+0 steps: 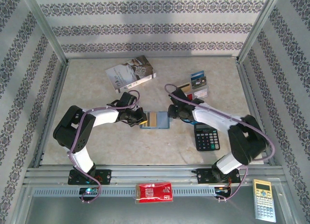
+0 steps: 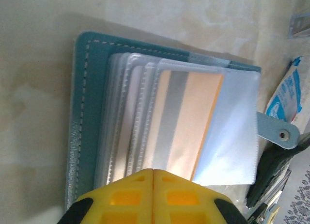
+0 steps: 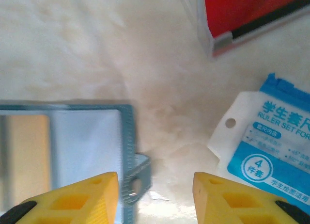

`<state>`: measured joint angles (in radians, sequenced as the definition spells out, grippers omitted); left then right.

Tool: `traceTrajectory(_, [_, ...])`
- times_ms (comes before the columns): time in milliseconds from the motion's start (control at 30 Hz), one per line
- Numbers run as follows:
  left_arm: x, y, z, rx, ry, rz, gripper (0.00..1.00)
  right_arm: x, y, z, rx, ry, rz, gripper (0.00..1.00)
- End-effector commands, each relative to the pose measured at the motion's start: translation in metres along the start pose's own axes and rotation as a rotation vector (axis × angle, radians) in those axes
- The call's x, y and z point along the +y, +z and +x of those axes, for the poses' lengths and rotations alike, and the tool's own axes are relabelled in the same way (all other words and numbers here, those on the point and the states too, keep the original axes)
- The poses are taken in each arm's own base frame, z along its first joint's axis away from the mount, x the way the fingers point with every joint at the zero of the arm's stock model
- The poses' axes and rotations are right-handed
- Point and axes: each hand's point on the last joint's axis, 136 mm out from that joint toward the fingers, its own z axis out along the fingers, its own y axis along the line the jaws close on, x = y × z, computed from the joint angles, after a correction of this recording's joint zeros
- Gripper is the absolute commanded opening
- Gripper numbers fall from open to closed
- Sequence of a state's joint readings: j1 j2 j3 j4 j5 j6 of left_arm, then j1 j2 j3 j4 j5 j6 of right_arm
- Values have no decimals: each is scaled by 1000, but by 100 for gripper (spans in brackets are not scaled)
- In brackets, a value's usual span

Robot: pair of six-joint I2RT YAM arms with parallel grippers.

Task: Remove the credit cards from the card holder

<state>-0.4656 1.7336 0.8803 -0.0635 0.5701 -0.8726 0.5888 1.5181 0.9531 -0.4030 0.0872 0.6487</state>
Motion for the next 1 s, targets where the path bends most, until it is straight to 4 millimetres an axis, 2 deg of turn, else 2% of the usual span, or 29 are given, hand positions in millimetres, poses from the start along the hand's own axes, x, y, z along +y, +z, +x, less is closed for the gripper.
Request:
traceTrajectory(0, [-23, -20, -8, -47, 60, 4, 13, 33, -13, -12, -47, 1, -224, 45])
traceTrajectory(100, [-22, -26, -16, -78, 76, -28, 17, 56, -16, -9, -10, 1, -356, 43])
traceTrajectory(233, [-10, -23, -19, -82, 82, -99, 17, 75, -6, -1, 51, 34, -460, 37])
traceTrajectory(367, [1, -18, -22, -75, 82, -147, 16, 81, 8, 5, 87, 63, -480, 31])
traceTrajectory(600, [5, -3, -21, -35, 67, -146, 10, 79, 37, 18, 163, 105, -449, 22])
traceTrajectory(967, [36, 5, -7, -2, 30, -218, 5, 82, 57, 38, 254, 132, -458, 17])
